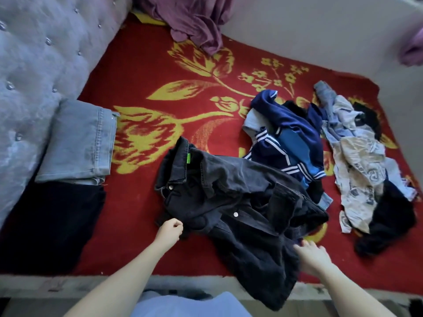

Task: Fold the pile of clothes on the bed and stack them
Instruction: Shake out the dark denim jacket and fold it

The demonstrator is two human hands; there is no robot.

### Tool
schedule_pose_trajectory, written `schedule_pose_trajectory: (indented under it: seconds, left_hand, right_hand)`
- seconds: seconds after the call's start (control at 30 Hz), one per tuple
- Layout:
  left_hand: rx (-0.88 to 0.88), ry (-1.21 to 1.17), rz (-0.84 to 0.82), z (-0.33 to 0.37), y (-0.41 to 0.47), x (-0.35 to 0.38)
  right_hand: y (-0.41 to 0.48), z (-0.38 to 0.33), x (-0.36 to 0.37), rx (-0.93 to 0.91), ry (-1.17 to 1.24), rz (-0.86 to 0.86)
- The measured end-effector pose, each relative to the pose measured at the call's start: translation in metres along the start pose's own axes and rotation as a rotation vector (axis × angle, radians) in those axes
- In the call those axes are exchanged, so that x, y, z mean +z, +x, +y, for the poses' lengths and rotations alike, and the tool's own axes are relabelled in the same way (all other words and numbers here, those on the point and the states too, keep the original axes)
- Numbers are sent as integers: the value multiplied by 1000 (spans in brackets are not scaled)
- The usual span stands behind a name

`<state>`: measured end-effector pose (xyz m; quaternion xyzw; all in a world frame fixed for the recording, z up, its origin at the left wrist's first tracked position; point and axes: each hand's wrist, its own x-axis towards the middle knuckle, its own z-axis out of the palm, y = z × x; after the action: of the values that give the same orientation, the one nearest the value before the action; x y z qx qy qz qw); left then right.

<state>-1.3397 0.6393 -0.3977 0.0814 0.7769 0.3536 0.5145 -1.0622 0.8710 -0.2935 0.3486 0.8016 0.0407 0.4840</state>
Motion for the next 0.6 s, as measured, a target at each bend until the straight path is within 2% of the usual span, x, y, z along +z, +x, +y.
schedule_pose_trajectory:
  seconds: [0.17,0.37,0.5,0.6]
  left_hand:
    - [-69,-11,106,5,-5,5]
    - [-122,-75,211,3,-17,-2]
    - [-174,-174,347,-1,-24,-27]
    - [-220,-245,430,-9,-26,-47]
  right_hand:
    - [56,-59,-72,-246,25,326]
    - [85,-127,-145,-482,52,480]
    - [101,-162,-180,-497,89,539]
    - [117,-179,-201,-398,188,524]
